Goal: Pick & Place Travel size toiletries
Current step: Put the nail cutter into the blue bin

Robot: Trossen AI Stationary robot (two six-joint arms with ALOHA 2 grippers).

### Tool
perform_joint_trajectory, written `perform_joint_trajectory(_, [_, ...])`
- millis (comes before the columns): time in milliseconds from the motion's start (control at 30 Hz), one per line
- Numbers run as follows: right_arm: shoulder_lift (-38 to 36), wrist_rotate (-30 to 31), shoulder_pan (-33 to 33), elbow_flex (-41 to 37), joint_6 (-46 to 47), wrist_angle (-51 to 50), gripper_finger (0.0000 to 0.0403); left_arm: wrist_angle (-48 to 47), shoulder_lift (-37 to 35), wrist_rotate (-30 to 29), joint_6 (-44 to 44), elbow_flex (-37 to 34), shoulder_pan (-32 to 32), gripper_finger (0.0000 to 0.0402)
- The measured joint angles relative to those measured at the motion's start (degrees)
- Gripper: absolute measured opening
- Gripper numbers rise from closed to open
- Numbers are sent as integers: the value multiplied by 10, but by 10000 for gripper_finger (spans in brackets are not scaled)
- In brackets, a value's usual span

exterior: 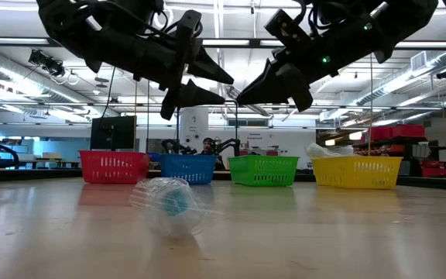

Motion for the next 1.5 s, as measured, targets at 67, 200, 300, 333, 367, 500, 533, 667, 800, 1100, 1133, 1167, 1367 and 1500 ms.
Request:
perform_joint_trajectory(67, [0, 0, 0, 0, 0, 0, 69, -1, 0, 1, 0, 0, 0, 206])
perform_joint_trajectory(200, [0, 1, 0, 0, 0, 4, 69, 0, 0, 0, 4, 0, 0, 180])
perform_joint_trajectory(300, [0, 1, 0, 0, -11, 10, 69, 3, 0, 3, -9, 0, 1, 154])
perform_joint_trajectory(333, [0, 2, 0, 1, -20, 10, 69, 3, 0, 9, -13, 0, 4, 148])
perform_joint_trajectory(367, [0, 2, 0, 7, -29, 1, 69, 3, 0, 18, -19, 0, 7, 144])
perform_joint_trajectory(500, [0, 8, -1, 45, -45, -63, 69, 3, 0, 33, -28, 1, 19, 146])
perform_joint_trajectory(533, [0, 14, 0, 54, -45, -80, 69, 0, 0, 33, -27, 3, 20, 151])
perform_joint_trajectory(667, [0, 29, 0, 80, -45, -118, 69, -10, 0, 26, -11, 21, 23, 172])
perform_joint_trajectory(800, [0, 28, 0, 83, -50, -119, 69, -24, 0, 24, 6, 41, 27, 176])
perform_joint_trajectory(1100, [0, 75, 0, 83, -40, -119, 69, -106, 0, 30, -7, 58, 30, 112])
perform_joint_trajectory(1133, [0, 75, 0, 83, -39, -119, 69, -105, 0, 29, -7, 58, 30, 108])
perform_joint_trajectory(1167, [0, 74, 0, 83, -38, -120, 69, -104, 0, 27, -4, 58, 30, 106])
perform_joint_trajectory(1367, [0, 74, 0, 83, -38, -121, 69, -94, 0, 20, 7, 58, 30, 103])
perform_joint_trajectory(1500, [0, 72, 0, 83, -38, -130, 69, -94, 0, 20, 7, 58, 30, 107])
